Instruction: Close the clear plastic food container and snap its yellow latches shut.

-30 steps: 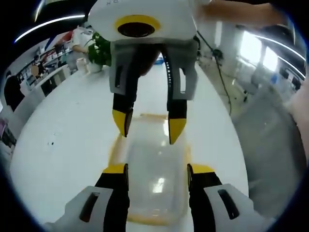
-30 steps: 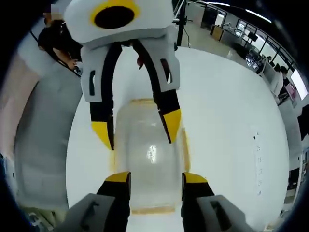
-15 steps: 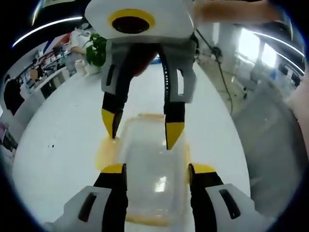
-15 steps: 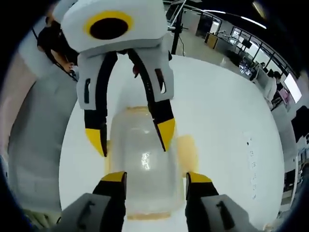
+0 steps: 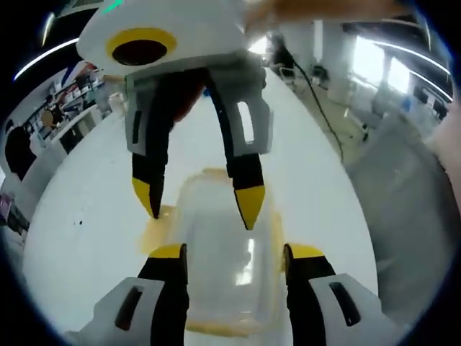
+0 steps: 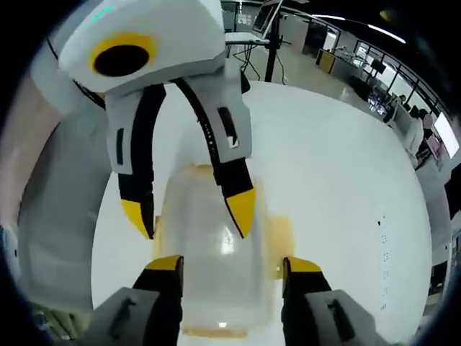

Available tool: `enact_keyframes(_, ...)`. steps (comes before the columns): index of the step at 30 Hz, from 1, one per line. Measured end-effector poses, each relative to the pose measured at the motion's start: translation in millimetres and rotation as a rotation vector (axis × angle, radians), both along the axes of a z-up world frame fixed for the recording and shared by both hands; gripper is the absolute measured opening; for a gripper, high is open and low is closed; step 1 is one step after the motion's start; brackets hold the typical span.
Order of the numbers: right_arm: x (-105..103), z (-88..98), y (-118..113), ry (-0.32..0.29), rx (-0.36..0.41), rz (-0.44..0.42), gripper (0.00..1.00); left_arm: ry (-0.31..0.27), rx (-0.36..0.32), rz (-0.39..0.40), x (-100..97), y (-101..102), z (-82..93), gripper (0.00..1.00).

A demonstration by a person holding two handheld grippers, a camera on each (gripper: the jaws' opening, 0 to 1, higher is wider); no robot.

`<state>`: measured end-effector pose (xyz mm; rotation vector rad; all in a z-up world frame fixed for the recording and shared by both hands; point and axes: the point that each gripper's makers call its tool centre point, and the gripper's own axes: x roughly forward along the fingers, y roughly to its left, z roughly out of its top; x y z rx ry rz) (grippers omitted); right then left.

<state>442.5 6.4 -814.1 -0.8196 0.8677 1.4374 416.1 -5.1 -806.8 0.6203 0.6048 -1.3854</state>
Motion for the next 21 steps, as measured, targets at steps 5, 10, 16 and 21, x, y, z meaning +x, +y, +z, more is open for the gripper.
enact_keyframes(5,1.7,-5.2,6.2,0.085,0.011,-0.057,0.58,-0.005,0.003,0.005,0.9,-0.3,-0.4,0.53)
enact_keyframes(10,1.1,-6.0,6.9,0.109,0.008,-0.052,0.6,-0.04,0.024,-0.015,0.4,0.3,-2.4,0.53)
enact_keyframes(16,1.8,-8.5,8.5,0.146,0.007,-0.049,0.61,-0.101,0.058,-0.016,-1.8,-0.9,-6.6,0.54)
enact_keyframes(21,0.4,-9.1,8.9,0.169,-0.002,-0.041,0.61,-0.12,0.066,0.004,0.4,-0.9,-7.9,0.53)
